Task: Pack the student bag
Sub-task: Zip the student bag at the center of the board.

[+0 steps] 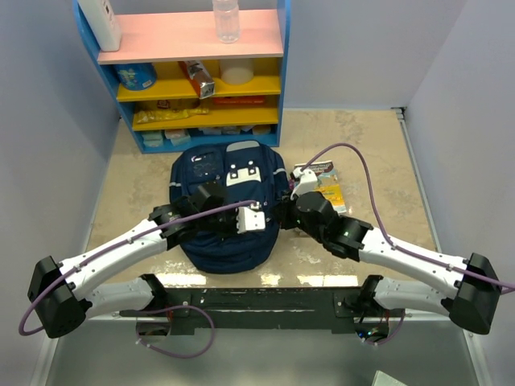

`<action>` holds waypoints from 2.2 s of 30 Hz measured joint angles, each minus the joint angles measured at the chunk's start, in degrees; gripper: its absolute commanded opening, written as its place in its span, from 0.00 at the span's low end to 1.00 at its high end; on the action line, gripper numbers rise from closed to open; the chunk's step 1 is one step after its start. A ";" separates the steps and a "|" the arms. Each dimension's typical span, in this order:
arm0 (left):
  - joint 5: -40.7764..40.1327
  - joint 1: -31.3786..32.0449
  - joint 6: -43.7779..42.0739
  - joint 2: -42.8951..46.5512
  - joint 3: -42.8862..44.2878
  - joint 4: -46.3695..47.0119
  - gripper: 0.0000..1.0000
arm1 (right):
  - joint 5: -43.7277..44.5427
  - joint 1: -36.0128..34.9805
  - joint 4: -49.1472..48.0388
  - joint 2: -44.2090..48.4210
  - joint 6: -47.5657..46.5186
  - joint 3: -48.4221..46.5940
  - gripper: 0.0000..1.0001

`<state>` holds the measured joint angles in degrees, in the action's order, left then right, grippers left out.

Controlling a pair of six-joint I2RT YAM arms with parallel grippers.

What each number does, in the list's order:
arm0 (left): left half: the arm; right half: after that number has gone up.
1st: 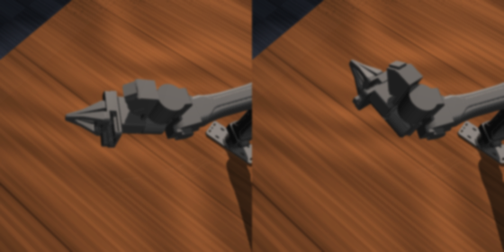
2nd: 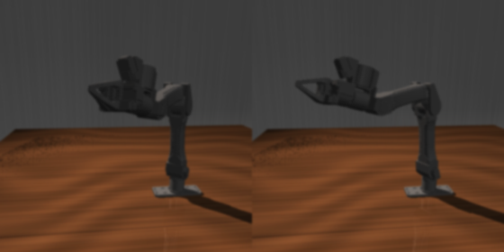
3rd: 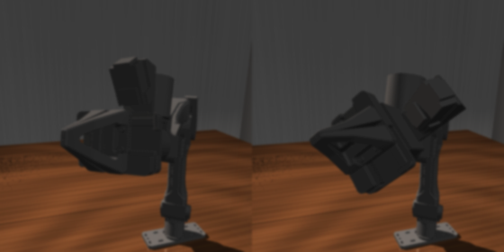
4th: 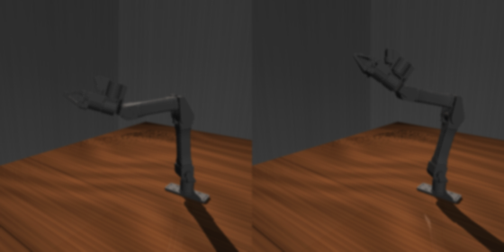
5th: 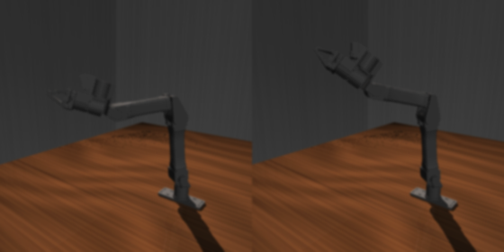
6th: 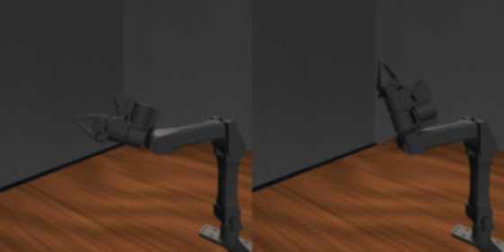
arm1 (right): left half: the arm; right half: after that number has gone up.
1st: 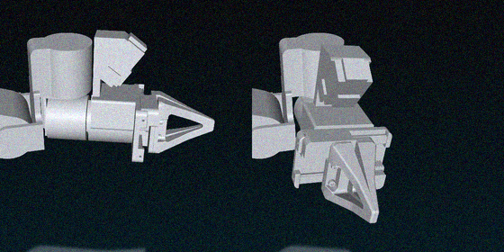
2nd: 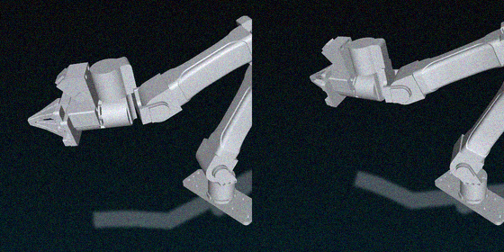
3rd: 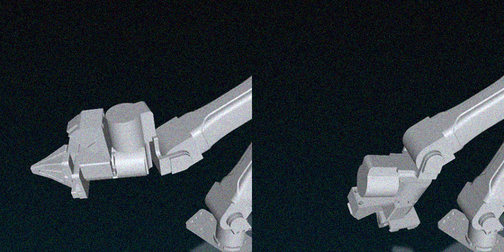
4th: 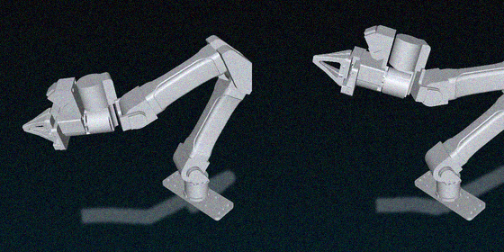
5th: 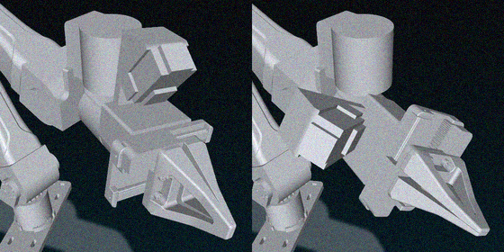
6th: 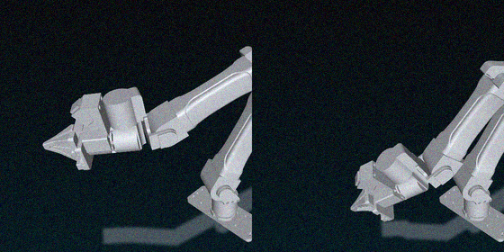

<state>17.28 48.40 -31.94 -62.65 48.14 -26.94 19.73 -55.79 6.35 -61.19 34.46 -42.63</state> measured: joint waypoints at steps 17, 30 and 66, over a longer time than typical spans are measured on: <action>0.55 -0.42 -7.58 -0.11 5.40 -11.56 0.00 | -12.00 14.73 -9.33 -13.75 -3.26 -3.32 0.00; 2.43 -0.44 -10.19 0.02 6.10 -18.01 0.00 | -12.02 17.29 -10.99 -26.12 -4.17 -10.32 0.00; 4.26 -12.07 -7.28 -3.48 11.78 -21.55 0.00 | -6.23 20.87 -12.79 -11.98 -11.15 -2.62 0.66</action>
<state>21.54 36.34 -39.22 -66.13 59.92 -48.49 13.50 -34.92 -6.44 -73.17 23.31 -45.25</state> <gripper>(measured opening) 0.058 0.714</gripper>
